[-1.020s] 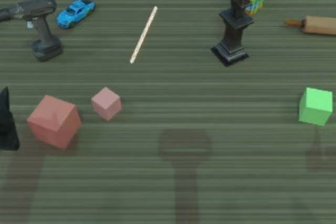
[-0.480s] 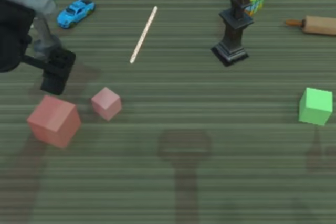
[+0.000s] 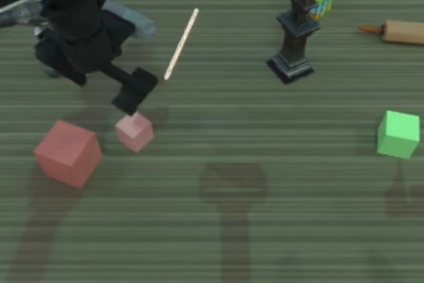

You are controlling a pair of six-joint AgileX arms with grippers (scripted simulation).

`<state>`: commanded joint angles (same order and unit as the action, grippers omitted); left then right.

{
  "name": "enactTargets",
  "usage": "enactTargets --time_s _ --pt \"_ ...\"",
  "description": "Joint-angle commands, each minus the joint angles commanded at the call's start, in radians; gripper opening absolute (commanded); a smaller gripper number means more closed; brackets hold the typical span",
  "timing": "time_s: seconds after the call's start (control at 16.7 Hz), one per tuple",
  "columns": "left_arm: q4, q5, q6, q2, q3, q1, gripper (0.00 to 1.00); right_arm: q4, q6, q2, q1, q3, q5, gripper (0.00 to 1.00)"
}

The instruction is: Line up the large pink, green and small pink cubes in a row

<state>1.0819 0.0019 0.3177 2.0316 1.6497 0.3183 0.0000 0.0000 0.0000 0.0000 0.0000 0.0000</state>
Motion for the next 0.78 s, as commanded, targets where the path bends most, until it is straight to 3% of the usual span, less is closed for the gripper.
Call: enactTargets --time_s 0.3,0.78 --pt "0.09 0.001 0.029 0.176 0.161 0.03 1.0 0.0 0.0 0.0 0.0 0.0 0.0 1.0" --pt "0.051 0.001 0.032 0.195 0.135 0.028 1.0 0.0 0.0 0.0 0.0 0.0 0.0 1.0"
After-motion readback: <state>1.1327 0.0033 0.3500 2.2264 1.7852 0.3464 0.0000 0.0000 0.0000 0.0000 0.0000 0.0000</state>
